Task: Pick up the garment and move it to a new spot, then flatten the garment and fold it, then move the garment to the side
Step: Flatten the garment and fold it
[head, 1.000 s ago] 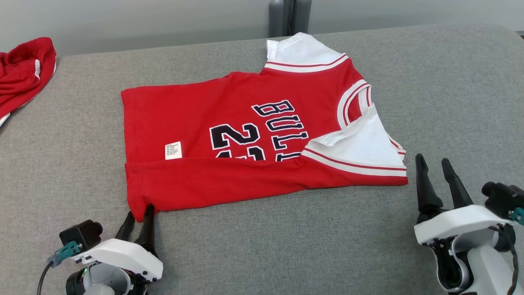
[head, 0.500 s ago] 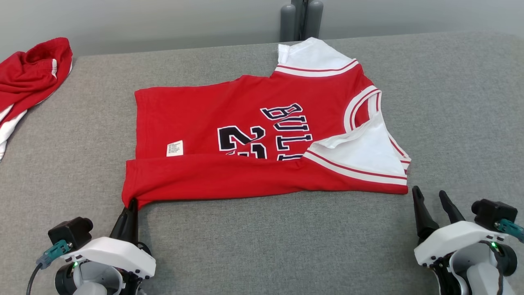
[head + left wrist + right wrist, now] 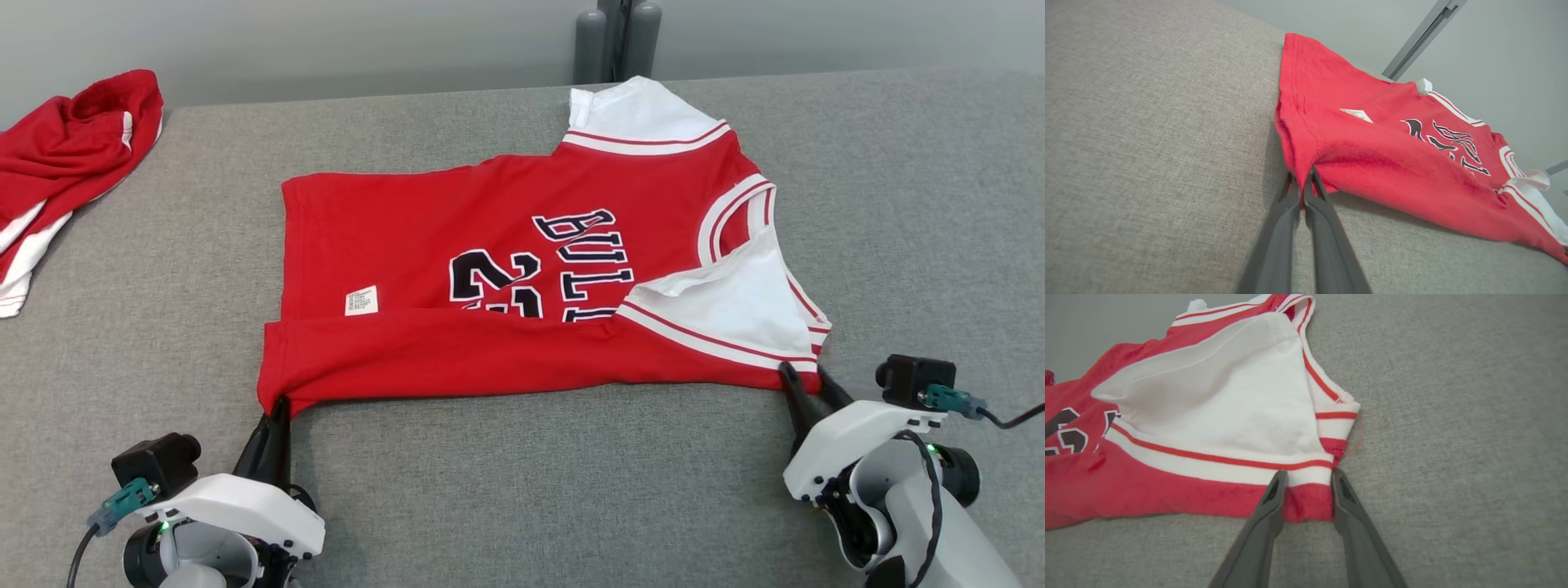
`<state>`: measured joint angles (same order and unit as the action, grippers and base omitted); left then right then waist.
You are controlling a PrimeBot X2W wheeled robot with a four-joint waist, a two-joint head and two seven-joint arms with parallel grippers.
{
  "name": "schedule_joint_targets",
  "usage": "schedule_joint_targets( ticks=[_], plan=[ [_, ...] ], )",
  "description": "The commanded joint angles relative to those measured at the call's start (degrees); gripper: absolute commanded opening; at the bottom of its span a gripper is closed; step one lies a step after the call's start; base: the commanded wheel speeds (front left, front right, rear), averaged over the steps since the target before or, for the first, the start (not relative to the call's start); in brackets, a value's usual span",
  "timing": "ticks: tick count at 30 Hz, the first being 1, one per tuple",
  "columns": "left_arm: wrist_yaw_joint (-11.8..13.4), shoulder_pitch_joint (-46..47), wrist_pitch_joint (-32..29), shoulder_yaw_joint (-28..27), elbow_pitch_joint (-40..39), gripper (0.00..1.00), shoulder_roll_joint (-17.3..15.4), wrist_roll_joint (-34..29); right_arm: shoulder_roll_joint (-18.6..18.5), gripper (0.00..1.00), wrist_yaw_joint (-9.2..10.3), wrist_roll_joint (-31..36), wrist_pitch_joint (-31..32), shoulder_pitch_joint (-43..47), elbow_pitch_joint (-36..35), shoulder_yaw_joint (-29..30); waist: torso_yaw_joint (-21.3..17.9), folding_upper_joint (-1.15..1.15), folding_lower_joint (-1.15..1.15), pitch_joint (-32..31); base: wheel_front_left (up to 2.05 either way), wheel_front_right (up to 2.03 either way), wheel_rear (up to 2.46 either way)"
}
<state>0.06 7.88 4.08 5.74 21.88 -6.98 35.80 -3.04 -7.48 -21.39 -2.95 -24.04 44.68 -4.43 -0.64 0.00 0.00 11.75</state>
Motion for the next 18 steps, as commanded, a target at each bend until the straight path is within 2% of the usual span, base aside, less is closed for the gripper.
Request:
schedule_joint_targets(
  ticks=[1,2,7,10,18],
  plan=[
    [-0.1,0.3,0.5,0.0,0.0,0.00,-0.3,0.0,0.1,0.24,-0.03,-0.6,0.8,-0.1,1.7,-0.9,0.1,0.00,0.00,-0.1,0.00,0.00,0.00],
    [-0.2,0.3,0.6,0.1,0.0,0.00,-0.3,0.0,0.2,0.00,-0.02,-1.0,0.7,-0.4,2.2,-1.2,0.2,0.00,0.00,-0.1,0.00,0.00,0.00],
    [-1.0,-0.2,1.1,0.6,-0.2,0.00,-0.5,0.0,-0.1,0.00,-0.02,-3.0,-1.2,-1.0,1.3,-1.5,0.2,0.00,0.00,-0.5,0.00,0.00,0.00],
    [-1.7,-1.1,1.2,1.1,-0.9,0.00,-0.7,0.0,-1.9,0.00,-0.01,-4.6,-2.0,0.2,-0.6,-1.2,0.2,0.00,0.00,-0.8,0.00,0.00,0.00],
    [-2.4,-6.8,-1.0,2.4,-6.0,0.00,-2.4,0.2,-6.0,0.00,-0.01,-6.8,-0.8,9.2,-11.1,0.7,-0.4,0.00,0.00,-1.4,0.00,0.00,0.00]
  ],
)
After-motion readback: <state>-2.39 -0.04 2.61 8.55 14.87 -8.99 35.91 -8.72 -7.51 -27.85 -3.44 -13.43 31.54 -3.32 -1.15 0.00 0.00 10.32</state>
